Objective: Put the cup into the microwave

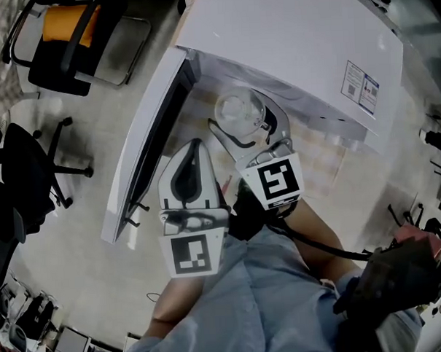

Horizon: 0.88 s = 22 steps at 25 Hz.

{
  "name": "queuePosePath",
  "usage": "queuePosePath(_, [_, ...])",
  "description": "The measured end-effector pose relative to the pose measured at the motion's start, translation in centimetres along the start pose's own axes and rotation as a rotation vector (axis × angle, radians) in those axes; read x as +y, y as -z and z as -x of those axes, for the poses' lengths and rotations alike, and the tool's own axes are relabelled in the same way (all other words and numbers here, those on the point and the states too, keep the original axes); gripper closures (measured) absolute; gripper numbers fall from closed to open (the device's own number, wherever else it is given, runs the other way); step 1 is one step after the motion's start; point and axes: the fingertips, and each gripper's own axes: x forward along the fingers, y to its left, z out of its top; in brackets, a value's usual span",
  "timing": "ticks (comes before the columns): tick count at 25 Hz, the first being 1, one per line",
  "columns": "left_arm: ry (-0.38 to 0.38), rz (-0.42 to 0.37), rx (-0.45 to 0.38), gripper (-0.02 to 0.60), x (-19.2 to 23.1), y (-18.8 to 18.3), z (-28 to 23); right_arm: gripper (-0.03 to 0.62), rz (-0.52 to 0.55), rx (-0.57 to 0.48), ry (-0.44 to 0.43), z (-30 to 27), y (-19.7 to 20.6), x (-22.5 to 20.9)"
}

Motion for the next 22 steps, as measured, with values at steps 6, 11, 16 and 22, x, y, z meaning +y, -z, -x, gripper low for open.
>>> queuePosePath(6, [0.045,-0.008,0.001,0.575,-0.6,-0.7,-0.9,0.237,-0.015,0.020,0.056,0.4,0.6,-2.0])
queuePosePath(11, [0.078,-0.016,-0.010,0.575,-0.5,0.1,-2.8,0.237,-0.037,0.030,0.112,-0.6,2.4,-4.2])
queuePosePath(16, [0.111,-0.016,0.014,0.575,-0.9,1.6,-4.4,0.237,-0.054,0.037,0.143,-1.4,3.7,-5.7])
queuePosePath(22, [0.136,-0.016,0.033,0.575,-1.5,2.5,-5.4,0.237,-0.079,0.043,0.177,-1.8,4.6,-7.2])
